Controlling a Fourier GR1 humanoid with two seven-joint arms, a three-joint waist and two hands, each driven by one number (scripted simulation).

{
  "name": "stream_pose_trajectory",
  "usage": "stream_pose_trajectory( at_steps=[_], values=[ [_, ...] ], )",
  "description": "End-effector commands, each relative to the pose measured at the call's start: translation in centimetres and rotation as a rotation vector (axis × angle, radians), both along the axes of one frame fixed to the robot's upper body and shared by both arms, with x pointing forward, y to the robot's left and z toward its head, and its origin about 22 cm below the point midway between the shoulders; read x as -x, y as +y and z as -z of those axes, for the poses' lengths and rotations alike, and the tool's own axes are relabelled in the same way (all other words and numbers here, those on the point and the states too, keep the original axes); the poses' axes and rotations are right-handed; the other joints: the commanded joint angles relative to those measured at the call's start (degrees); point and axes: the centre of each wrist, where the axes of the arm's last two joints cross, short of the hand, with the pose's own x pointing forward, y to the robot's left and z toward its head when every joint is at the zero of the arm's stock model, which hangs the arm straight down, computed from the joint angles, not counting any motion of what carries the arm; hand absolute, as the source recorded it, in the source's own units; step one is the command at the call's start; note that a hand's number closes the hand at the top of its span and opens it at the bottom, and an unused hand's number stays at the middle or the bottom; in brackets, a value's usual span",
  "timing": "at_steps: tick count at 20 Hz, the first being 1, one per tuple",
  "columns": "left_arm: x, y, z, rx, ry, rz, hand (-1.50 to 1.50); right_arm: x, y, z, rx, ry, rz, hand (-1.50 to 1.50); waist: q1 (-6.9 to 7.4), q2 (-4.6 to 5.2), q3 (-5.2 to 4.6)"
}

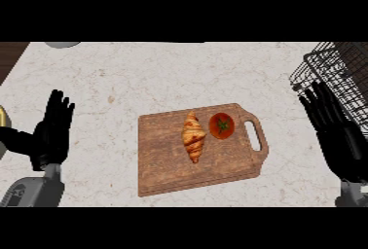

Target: Pick the croissant from the cutting board and place it in the tiered basket

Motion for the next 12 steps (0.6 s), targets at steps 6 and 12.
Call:
stream_pose_trajectory(
  at_steps=[6, 12],
  values=[
    [-1.9, -6.4, -3.6, -0.285, -0.200, 0.282, 0.00, -7.8, 7.8, -7.2, 0.050, -0.168, -0.373, 1.50, 3.53, 0.29, 0.72],
    [-1.6, -8.8, -2.9, -0.256, -0.137, 0.328, 0.00, -9.1, 10.9, -2.5, -0.153, 0.161, -0.506, -1.50, 1.99, 0.20, 0.68]
  ],
)
